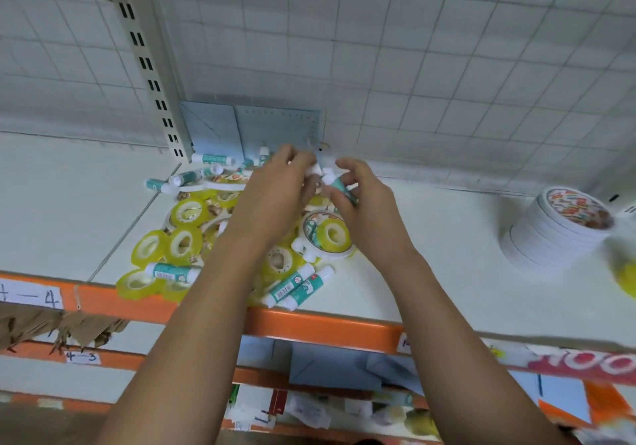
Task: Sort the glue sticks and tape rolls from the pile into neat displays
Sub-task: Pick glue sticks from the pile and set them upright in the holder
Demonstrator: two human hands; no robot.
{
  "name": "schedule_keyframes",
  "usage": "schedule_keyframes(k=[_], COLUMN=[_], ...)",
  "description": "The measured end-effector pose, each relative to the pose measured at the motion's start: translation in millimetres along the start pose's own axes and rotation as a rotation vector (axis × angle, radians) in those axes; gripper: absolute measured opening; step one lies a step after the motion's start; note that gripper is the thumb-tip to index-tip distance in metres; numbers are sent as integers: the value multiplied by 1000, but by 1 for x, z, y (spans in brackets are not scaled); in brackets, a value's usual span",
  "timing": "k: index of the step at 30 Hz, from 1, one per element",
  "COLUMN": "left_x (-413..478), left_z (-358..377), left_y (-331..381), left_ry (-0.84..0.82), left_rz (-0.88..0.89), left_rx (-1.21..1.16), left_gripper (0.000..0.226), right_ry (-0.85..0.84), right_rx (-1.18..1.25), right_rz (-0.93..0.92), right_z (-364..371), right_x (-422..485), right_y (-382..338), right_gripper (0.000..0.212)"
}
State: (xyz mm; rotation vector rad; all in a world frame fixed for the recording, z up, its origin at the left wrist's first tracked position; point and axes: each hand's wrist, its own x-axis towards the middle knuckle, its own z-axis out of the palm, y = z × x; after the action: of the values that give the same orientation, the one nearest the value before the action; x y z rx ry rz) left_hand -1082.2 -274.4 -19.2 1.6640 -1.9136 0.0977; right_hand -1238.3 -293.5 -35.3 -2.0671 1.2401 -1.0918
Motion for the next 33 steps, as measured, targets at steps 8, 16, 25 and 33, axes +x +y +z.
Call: schedule_keyframes(k=[8, 16, 25, 33], left_x=[-23, -28, -13, -2], left_z=[27, 73, 148, 225], left_y=[73, 180, 354, 477], left_ry=[-216, -368, -447, -490], left_rz=[133, 265, 411, 413], left_rx=[-38, -148, -283, -225], left_gripper=[28, 23, 23, 28], right_ry=[79, 146, 246, 223], right_rx=[-283, -329, -364, -338], right_rz=[-17, 135, 264, 301], right_z=[-79, -170, -320, -427], right_x=[-58, -118, -185, -210], right_y=[33, 79, 170, 254], right_gripper=[19, 17, 16, 17])
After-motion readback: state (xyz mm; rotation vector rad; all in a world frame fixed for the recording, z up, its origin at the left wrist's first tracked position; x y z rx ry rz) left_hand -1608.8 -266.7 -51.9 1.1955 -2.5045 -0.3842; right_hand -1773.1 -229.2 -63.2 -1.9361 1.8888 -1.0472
